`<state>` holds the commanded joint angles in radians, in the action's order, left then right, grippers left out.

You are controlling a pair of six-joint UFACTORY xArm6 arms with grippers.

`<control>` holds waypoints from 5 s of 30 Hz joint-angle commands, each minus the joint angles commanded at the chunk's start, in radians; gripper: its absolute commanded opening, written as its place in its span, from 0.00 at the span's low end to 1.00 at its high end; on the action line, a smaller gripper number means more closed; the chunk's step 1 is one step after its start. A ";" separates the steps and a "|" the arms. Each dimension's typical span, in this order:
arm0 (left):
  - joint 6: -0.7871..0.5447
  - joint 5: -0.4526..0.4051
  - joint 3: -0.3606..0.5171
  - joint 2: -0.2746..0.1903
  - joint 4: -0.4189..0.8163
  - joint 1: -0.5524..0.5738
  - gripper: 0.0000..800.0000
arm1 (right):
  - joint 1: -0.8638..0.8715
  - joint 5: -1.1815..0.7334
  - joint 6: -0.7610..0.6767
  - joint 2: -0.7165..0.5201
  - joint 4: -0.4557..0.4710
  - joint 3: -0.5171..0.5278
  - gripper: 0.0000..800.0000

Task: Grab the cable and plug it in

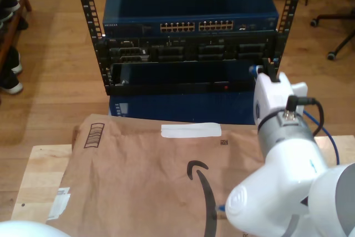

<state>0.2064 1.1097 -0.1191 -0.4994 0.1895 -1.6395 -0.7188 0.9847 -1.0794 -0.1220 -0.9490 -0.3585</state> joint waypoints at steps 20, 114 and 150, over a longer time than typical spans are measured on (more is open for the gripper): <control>0.000 0.002 0.000 0.000 0.000 0.000 1.00 | -0.130 0.153 -0.002 0.224 -0.002 -0.114 0.00; 0.000 0.002 0.000 0.000 0.000 0.000 1.00 | 0.049 -0.054 0.252 0.341 -0.064 -0.519 0.00; 0.000 0.002 0.000 0.000 -0.002 0.000 1.00 | 0.143 0.198 0.008 0.601 -0.043 -0.652 0.00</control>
<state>0.2064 1.1113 -0.1191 -0.4994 0.1880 -1.6395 -0.5762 1.1826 -1.0717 0.4795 -0.9920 -1.0106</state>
